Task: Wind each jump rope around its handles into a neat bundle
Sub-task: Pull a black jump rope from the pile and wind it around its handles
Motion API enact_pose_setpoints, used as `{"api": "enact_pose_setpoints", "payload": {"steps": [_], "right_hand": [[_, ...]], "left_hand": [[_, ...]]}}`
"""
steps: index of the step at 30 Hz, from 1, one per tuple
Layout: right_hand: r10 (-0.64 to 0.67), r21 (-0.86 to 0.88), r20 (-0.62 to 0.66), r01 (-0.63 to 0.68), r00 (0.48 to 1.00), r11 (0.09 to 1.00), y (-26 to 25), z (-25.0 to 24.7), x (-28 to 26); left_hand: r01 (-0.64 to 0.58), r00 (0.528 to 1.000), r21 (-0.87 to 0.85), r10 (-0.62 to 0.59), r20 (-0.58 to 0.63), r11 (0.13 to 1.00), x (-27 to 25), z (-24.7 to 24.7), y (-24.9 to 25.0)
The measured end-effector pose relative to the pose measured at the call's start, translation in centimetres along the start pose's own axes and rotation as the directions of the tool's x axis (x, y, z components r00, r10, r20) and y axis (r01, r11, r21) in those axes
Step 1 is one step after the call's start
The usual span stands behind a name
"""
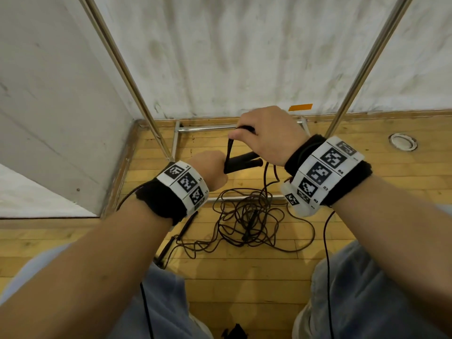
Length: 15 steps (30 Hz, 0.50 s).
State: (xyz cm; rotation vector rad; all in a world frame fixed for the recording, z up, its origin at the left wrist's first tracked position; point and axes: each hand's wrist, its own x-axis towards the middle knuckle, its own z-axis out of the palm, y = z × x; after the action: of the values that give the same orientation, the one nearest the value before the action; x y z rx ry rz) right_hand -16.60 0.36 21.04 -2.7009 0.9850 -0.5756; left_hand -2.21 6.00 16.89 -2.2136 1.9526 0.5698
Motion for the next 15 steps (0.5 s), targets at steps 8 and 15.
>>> {"api": "enact_pose_setpoints", "payload": {"steps": [8, 15], "right_hand": [[0.314, 0.237, 0.105, -0.33, 0.944, 0.914, 4.5, -1.1, 0.6], [0.295, 0.543, 0.197, -0.354, 0.935, 0.761, 5.3, -1.3, 0.7]], "left_hand": [[-0.215, 0.977, -0.122, 0.212, -0.032, 0.969, -1.0, -1.4, -0.4], [-0.356, 0.933, -0.387, 0.35, -0.089, 0.851, -3.1, -4.2, -0.7]]}}
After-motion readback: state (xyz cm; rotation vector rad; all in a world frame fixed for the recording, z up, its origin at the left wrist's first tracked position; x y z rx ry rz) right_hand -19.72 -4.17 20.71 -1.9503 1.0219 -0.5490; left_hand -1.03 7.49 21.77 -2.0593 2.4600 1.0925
